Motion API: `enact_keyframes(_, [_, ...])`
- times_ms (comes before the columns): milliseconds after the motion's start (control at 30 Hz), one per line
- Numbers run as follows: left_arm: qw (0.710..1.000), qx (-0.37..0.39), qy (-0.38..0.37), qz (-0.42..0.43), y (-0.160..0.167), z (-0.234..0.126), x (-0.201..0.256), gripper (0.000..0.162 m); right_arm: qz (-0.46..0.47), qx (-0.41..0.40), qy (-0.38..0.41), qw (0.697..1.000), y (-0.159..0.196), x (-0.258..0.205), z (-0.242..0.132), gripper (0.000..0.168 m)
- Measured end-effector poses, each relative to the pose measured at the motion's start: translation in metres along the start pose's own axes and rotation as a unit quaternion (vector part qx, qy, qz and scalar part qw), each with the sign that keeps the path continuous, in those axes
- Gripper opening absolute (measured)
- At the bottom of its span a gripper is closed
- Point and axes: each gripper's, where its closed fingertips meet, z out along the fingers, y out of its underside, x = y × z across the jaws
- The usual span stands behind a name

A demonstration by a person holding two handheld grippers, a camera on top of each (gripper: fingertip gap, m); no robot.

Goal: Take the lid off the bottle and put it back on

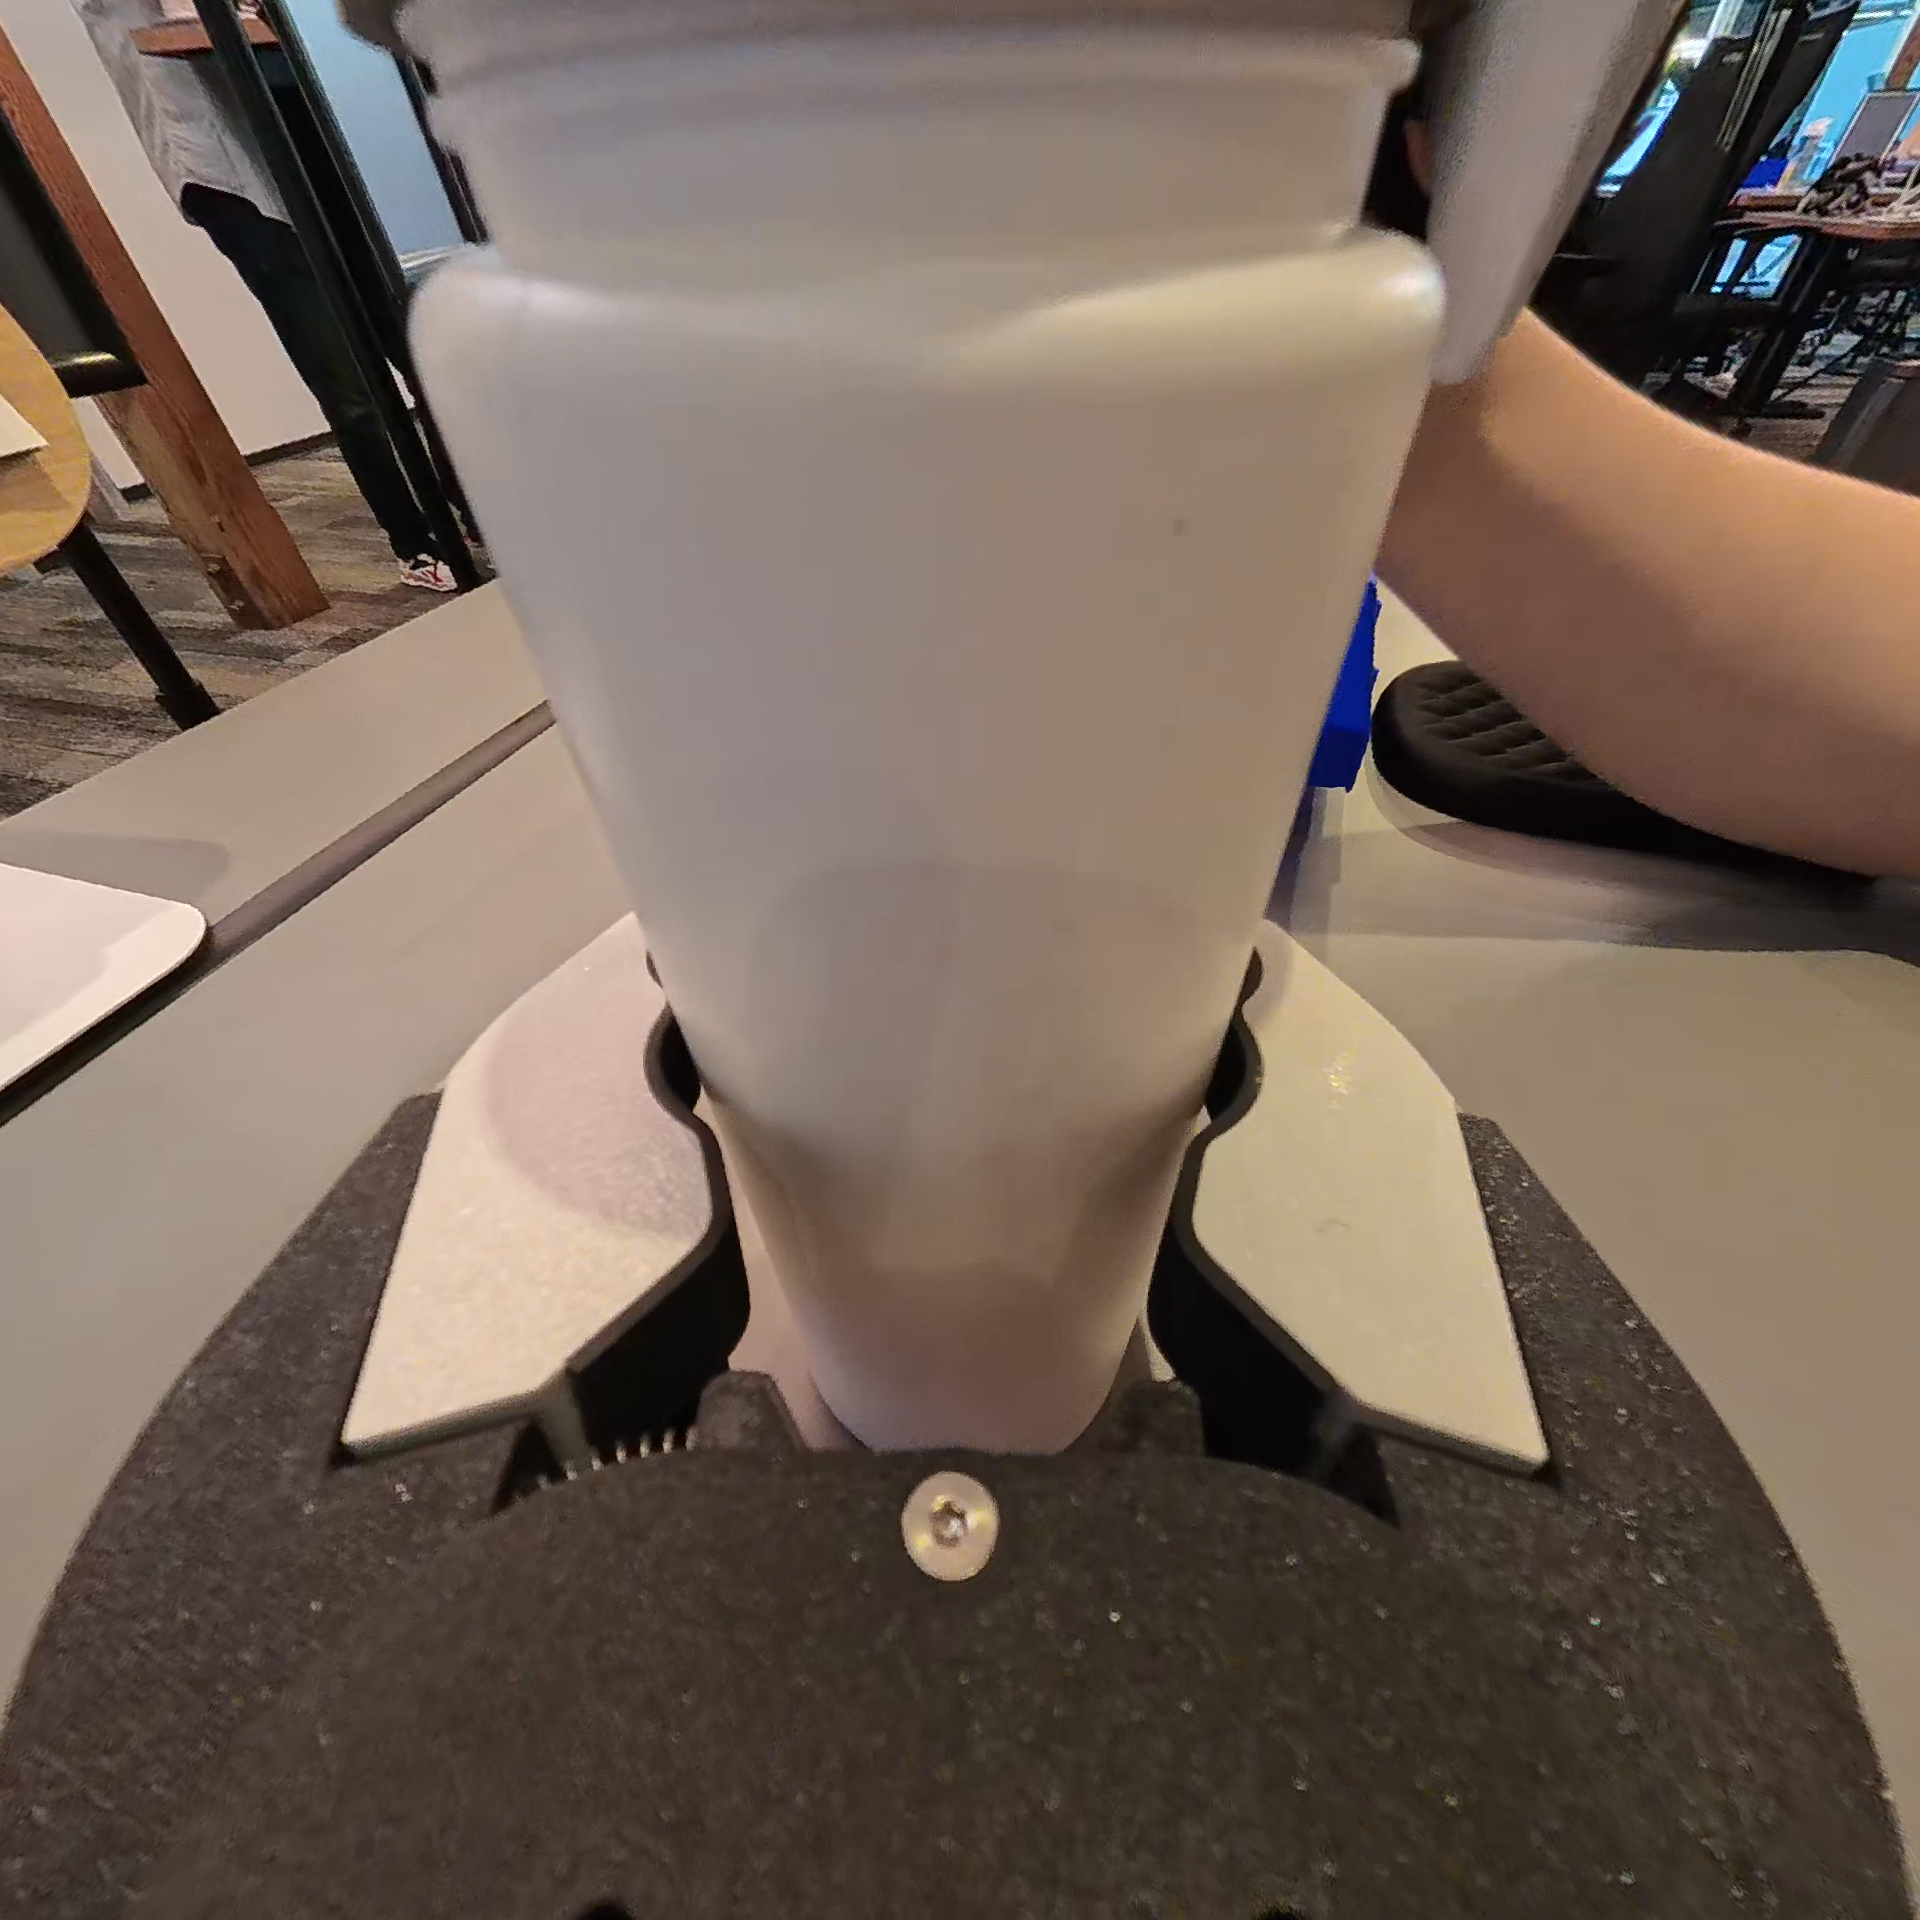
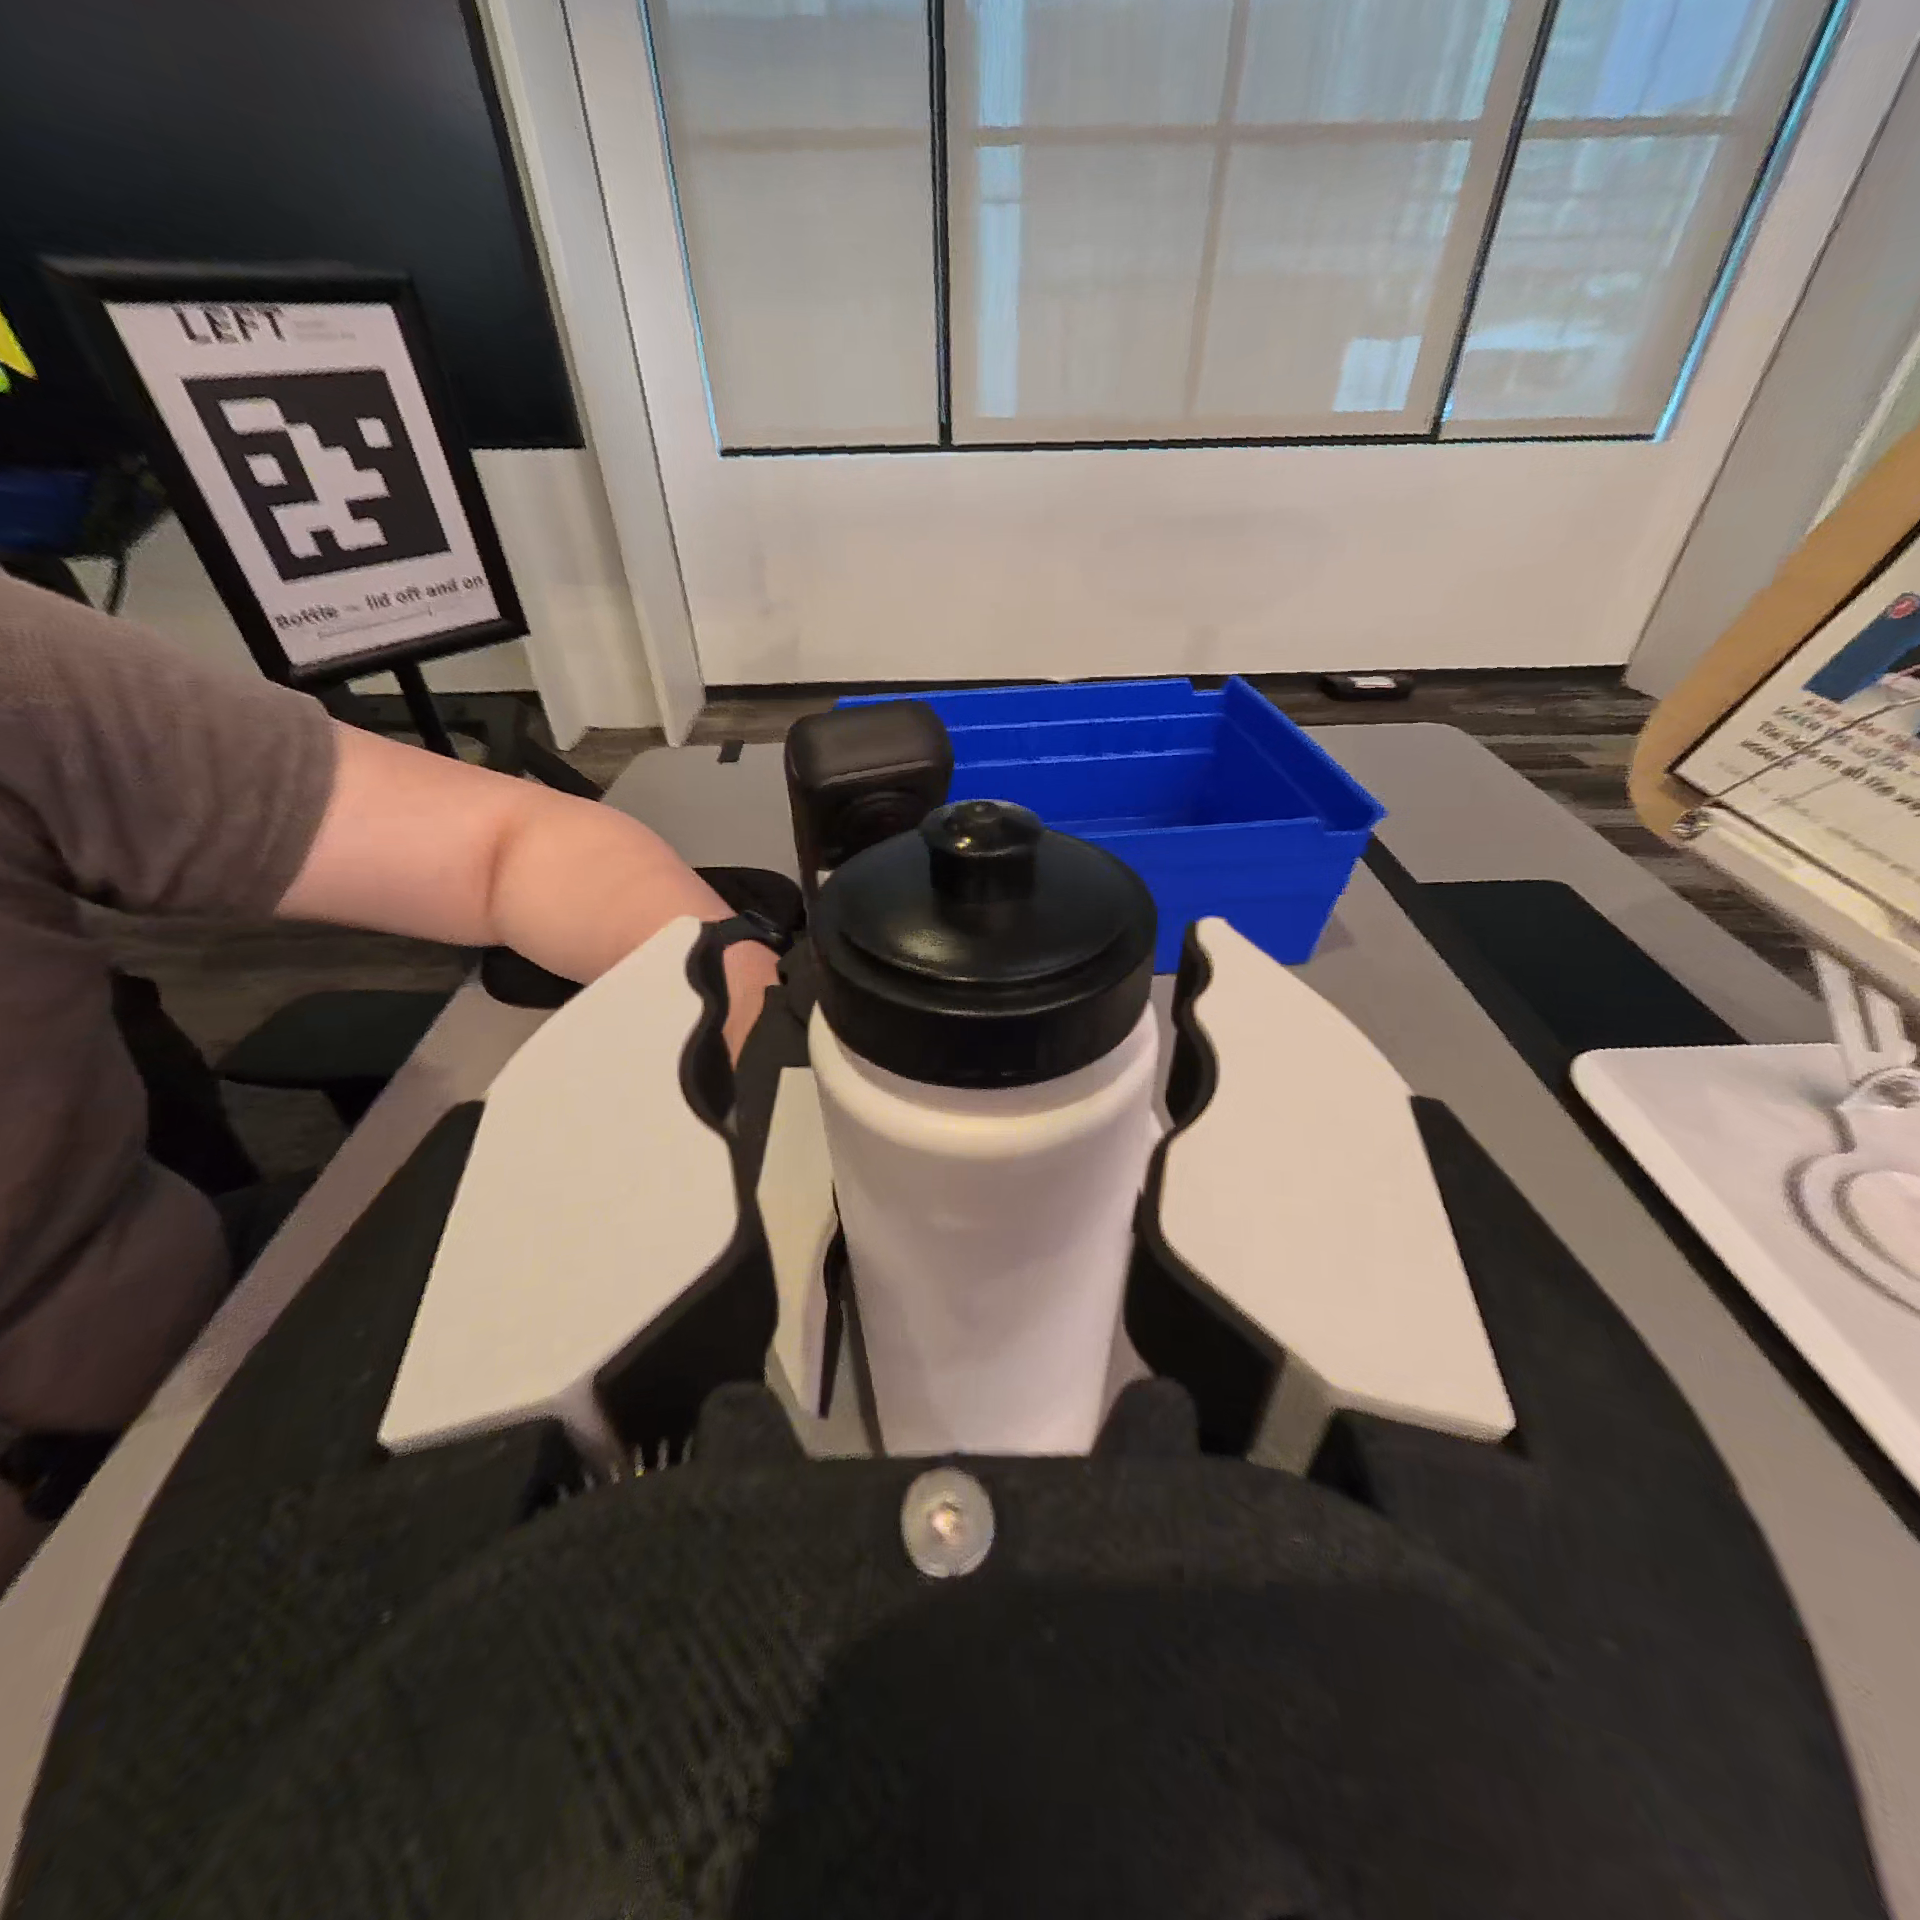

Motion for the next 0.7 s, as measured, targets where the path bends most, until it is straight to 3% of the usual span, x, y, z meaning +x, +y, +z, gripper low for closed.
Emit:
enact_keyframes(100, [1.000, 0.000, 0.000, -0.001, 0.000, 0.000, 0.000, 0.097, 0.007, -0.007, 0.010, 1.000, 0.006, 0.005, 0.004, 0.082])
enact_keyframes(167, [1.000, -0.002, -0.001, -0.002, 0.000, 0.000, -0.001, 0.097, 0.009, -0.007, 0.010, 1.000, 0.006, 0.006, 0.004, 0.067])
enact_keyframes(367, [1.000, -0.010, -0.023, -0.001, 0.001, 0.000, -0.003, 0.098, -0.001, -0.002, 0.044, 0.999, 0.006, 0.006, 0.005, 0.067])
enact_keyframes(700, [0.997, -0.018, -0.071, -0.020, 0.001, -0.002, -0.015, 0.097, -0.013, 0.064, 0.190, 0.980, 0.003, 0.016, 0.011, 0.067])
